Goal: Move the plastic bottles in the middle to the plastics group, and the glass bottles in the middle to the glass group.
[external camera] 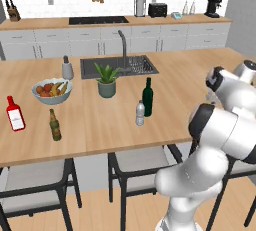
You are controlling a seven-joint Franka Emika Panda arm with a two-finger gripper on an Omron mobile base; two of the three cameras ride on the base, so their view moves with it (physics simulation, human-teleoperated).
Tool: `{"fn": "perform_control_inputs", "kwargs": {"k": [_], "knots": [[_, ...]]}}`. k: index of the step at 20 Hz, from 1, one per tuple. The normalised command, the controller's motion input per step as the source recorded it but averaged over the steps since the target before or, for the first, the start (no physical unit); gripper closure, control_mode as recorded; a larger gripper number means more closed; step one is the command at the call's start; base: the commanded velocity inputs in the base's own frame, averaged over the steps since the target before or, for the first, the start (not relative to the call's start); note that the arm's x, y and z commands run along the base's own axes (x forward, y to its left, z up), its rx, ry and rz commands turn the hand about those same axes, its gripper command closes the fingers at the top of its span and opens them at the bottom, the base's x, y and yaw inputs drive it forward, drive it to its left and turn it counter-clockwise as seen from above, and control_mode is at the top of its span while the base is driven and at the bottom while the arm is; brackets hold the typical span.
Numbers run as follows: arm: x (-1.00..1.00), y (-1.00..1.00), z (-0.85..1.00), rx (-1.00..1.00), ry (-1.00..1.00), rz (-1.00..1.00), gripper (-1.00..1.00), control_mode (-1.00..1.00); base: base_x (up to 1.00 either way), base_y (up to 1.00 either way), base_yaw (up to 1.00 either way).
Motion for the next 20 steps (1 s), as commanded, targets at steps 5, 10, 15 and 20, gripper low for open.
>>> {"fn": "perform_control_inputs", "kwargs": {"k": [5, 10, 15, 20], "knots": [[-0.06, 1.0, 0.12, 0.0, 0.06, 0.04, -1.0, -1.0, 0.0, 0.0, 0.0], [0.0, 1.0, 0.13, 0.0, 0.18, 0.16, -1.0, -1.0, 0.0, 0.0, 0.0], [0.03, 1.0, 0.12, 0.0, 0.29, 0.26, -1.0, -1.0, 0.0, 0.0, 0.0], [0.11, 1.0, 0.01, 0.0, 0.29, 0.32, -1.0, -1.0, 0.0, 0.0, 0.0]]}}
